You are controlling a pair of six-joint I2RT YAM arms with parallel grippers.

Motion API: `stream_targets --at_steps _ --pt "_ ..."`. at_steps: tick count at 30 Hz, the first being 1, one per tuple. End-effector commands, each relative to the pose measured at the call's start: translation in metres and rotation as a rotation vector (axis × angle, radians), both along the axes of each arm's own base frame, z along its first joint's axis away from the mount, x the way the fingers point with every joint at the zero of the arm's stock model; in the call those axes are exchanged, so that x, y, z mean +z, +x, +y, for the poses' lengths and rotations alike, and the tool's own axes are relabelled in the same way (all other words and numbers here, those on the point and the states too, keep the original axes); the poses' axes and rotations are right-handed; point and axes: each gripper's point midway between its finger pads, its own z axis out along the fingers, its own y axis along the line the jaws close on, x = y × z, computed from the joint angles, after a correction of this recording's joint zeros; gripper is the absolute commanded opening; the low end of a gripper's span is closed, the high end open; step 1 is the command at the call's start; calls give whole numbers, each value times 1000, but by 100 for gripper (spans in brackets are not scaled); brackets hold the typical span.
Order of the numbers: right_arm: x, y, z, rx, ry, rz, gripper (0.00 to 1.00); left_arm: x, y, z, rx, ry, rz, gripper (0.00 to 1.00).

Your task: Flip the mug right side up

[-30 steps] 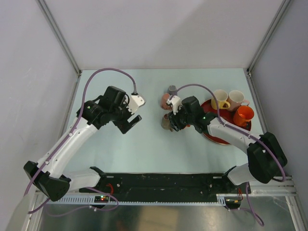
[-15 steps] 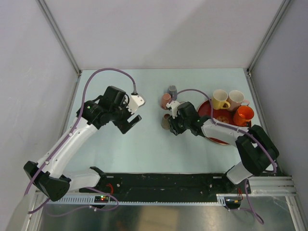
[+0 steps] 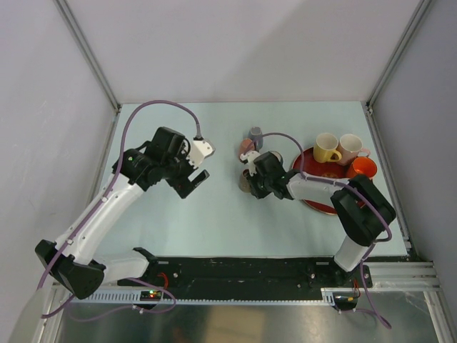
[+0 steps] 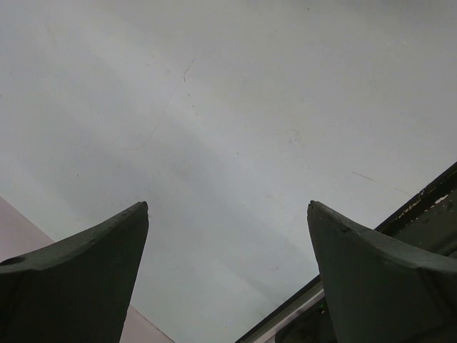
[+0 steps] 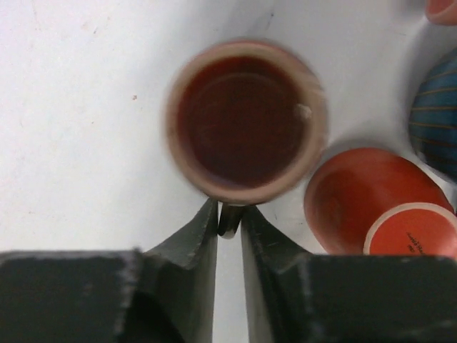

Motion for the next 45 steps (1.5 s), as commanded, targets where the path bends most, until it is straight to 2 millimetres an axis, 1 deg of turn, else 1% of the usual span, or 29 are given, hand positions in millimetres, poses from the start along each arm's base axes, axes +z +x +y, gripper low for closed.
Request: stream_targets --at_steps 1,2,3,5,8,9,10,11,12,13,14,16,18,19,20,21,22,23,26,28,31,35,39,42,45 --pt "19 18 12 30 -11 -113 9 14 1 -3 -21 -37 -23 96" --pt "25 19 13 44 -15 -137 5 14 0 -5 -27 -42 -20 96" --pt "31 20 14 73 -23 -163 2 15 -1 -6 -37 -49 -21 96" --pt "53 20 20 139 -9 -214 1 19 -5 -8 -59 -71 -26 96" --pt "98 13 30 251 78 -233 0 28 -9 -10 -94 -95 -58 96" --pt "108 5 31 305 120 -201 0 34 -8 -11 -106 -107 -91 96" --pt "124 1 32 345 157 -193 0 43 -7 -8 -101 -117 -144 96" --pt "134 -2 29 371 171 -181 0 51 0 -7 -90 -130 -210 96" --pt "146 -2 26 382 179 -189 0 60 4 -3 -84 -130 -278 95" --pt "152 -3 21 394 171 -186 0 69 9 -2 -83 -138 -345 94" --pt "163 0 18 397 176 -194 0 79 13 0 -92 -138 -415 93" --pt "187 1 13 416 242 -169 0 99 20 -1 -119 -145 -544 92" --pt "214 -10 16 465 378 -75 0 116 25 -2 -151 -146 -663 91" --pt "226 -14 17 481 433 -25 0 128 27 -5 -168 -154 -734 90" --pt "238 -18 17 496 493 30 0 141 27 -6 -190 -161 -819 89" --pt "246 -19 17 497 530 72 0 150 26 -10 -223 -164 -882 89" --pt "252 -21 18 496 558 103 0 160 22 -11 -258 -155 -971 87" --pt "257 -21 19 499 578 115 0 166 18 -15 -313 -133 -1045 86" --pt "276 -32 25 549 682 173 0 172 6 -23 -426 -64 -1262 85" --pt "287 -38 32 595 756 204 0 171 -2 -31 -502 -21 -1351 85" --pt "292 -47 45 645 788 221 0 172 -11 -46 -569 -26 -1411 82" --pt "300 -62 60 731 817 254 0 176 -18 -59 -622 0 -1491 77" --pt "301 -69 67 768 841 297 0 166 -27 -69 -706 35 -1547 74" --pt "302 -73 71 793 846 306 0 153 -33 -78 -784 62 -1568 70" --pt "304 -78 74 815 855 319 0 146 -35 -82 -813 78 -1573 67"
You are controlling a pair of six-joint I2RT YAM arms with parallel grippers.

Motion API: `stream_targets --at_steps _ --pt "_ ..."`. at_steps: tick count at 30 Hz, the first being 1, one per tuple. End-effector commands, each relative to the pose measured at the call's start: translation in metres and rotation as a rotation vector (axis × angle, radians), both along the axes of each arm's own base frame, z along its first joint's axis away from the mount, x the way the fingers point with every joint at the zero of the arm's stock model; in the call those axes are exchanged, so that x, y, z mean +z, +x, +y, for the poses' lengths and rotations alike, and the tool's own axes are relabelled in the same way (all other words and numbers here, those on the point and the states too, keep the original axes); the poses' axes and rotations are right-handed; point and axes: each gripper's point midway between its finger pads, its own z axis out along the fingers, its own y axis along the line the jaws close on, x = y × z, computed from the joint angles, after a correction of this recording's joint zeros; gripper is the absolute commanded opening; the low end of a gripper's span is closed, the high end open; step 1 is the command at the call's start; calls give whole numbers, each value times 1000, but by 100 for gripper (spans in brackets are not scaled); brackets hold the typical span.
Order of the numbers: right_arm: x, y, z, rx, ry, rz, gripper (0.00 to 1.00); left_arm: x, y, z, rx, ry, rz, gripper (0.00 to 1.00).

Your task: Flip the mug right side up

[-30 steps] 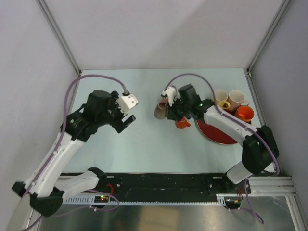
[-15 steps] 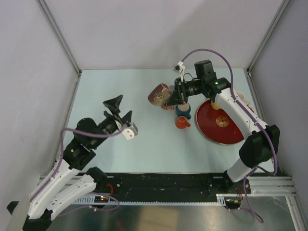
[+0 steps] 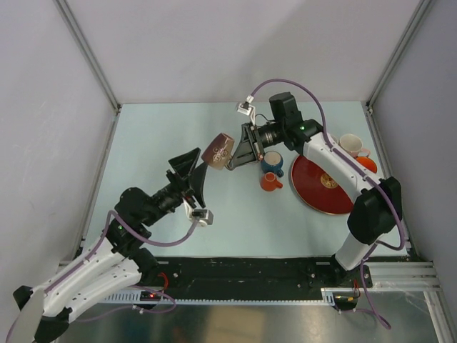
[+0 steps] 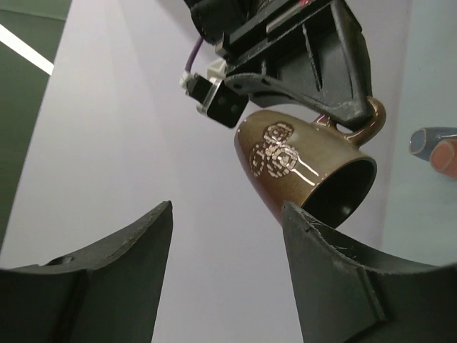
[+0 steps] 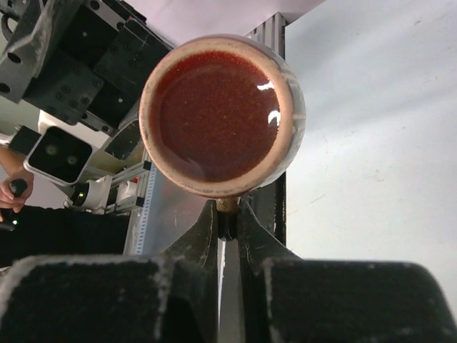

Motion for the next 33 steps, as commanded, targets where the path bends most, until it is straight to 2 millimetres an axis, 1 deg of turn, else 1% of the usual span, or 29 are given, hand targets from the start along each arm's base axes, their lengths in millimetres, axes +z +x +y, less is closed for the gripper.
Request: stream_targets --at_steps 1,4,7,12,15,19,22,26,28,31,33 --pt "32 -14 5 100 101 -54 0 6 -12 -10 -55 36 -112 66" --pt "32 -13 5 100 105 -40 0 7 -13 -8 -47 43 -129 63" --pt "29 -9 3 97 112 -9 0 10 -17 -2 -32 30 -144 62" --pt "33 -9 3 128 132 9 0 7 -19 6 -12 18 -143 68" --pt "36 -10 4 148 144 12 0 4 -19 8 -7 20 -143 70" --pt "37 -17 9 181 154 -1 0 -2 -12 6 18 53 -140 70" --pt "32 -20 10 178 143 -1 0 7 -5 7 53 48 -145 68" --pt "28 -22 11 175 136 -6 0 26 -1 6 65 4 -170 58" --pt "28 -23 12 173 135 -10 0 32 -1 5 65 -2 -182 50" --pt "25 -22 14 160 128 -14 0 36 0 4 65 -4 -191 34" --pt "22 -22 15 149 120 -21 0 36 1 4 67 -8 -186 25"
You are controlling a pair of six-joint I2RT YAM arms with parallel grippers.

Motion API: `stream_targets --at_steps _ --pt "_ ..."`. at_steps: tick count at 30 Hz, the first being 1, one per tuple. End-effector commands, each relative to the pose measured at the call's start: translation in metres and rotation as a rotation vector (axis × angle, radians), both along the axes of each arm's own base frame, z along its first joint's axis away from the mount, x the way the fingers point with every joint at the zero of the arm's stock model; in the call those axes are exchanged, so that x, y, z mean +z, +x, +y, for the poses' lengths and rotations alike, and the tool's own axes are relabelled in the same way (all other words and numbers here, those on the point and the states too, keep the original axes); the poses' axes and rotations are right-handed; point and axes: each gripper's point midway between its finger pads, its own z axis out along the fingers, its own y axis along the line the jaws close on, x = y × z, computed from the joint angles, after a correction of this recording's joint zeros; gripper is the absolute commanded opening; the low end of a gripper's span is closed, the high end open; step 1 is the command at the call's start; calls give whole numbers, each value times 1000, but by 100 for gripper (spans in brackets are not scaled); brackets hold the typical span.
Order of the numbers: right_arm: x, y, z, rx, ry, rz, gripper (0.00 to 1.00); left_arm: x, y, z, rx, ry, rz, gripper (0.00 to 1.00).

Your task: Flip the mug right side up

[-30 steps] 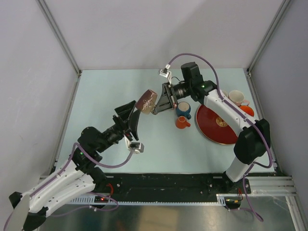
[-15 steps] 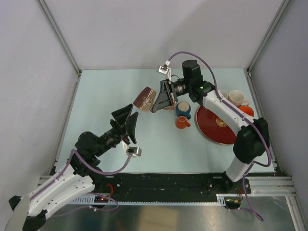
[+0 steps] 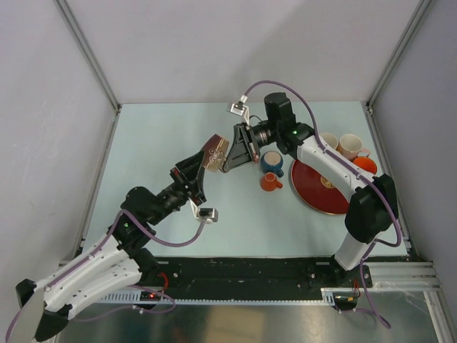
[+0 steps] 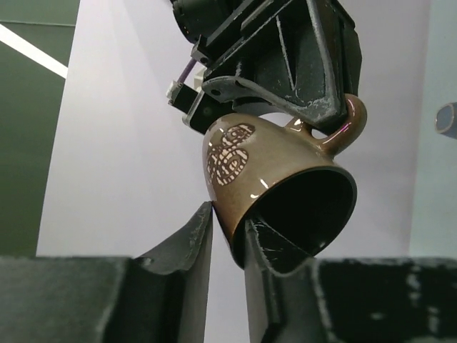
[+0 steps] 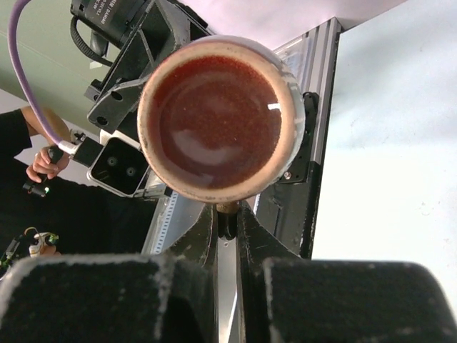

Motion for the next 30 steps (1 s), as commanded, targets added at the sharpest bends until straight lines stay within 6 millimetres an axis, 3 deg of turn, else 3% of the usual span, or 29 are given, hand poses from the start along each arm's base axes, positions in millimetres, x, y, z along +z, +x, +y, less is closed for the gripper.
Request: stream_targets --at_steps 1,3,4,9,12,15,17,21,24,27,30 --pt "5 -5 2 5 26 -71 0 36 -4 7 13 -77 -68 21" --pt "2 -5 4 -13 17 -91 0 35 -2 8 21 -89 -52 11" --pt "1 -5 4 -25 8 -97 5 34 -1 9 28 -94 -43 6" --pt "1 7 5 -136 -8 -221 54 24 15 25 134 -205 102 0" --pt "5 19 -5 -220 -31 -333 64 13 26 44 237 -315 281 0" --pt "2 41 -25 -335 -100 -507 67 -20 26 56 317 -338 544 0" --pt "-11 54 -43 -399 -186 -633 67 -43 18 59 360 -336 725 0" --pt "-29 65 -72 -461 -295 -929 68 -129 -8 60 474 -156 1116 0" --pt "-36 51 -77 -441 -308 -1079 66 -177 -34 56 546 -63 1393 0" --pt "-46 23 -75 -388 -282 -1135 63 -190 -48 43 554 -81 1602 0" --pt "-66 -6 -71 -271 -275 -1182 60 -190 -46 37 583 -136 1707 0"
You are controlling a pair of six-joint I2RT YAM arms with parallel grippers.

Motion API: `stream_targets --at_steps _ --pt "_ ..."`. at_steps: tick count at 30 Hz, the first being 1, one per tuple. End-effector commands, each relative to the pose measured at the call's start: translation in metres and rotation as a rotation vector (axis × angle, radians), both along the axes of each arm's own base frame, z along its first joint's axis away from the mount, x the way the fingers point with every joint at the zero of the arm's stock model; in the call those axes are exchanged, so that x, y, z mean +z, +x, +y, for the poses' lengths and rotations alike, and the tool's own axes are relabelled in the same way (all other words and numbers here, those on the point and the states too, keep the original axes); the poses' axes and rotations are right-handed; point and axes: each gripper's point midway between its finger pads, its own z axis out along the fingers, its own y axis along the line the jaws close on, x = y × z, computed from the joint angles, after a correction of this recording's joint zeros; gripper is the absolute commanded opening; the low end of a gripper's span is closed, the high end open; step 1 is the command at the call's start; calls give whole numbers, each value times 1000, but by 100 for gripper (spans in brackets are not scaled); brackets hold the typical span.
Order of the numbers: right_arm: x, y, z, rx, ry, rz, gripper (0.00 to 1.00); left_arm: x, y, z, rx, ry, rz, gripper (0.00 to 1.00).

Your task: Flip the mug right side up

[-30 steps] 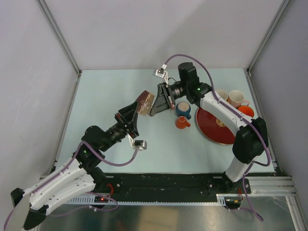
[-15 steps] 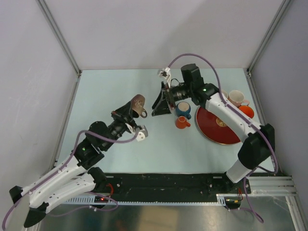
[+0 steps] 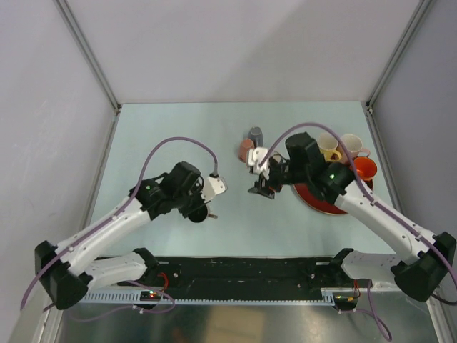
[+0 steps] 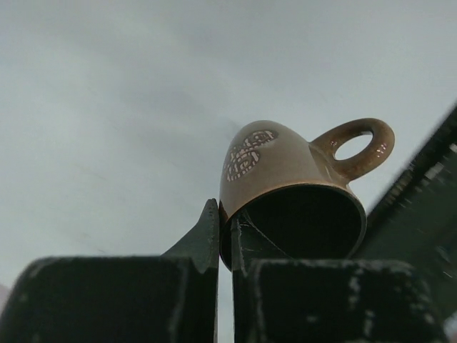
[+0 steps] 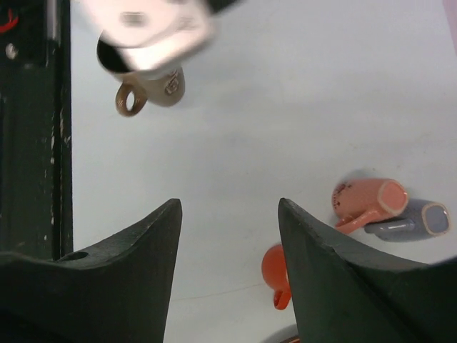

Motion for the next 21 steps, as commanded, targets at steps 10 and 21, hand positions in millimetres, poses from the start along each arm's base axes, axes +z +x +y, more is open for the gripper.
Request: stream_targets --at_steps 10,21 --pt "-49 -35 51 135 -54 -65 54 17 11 -30 234 -169 374 0" --pt "-64 -13 93 69 -77 -129 38 37 26 -36 219 -174 333 0"
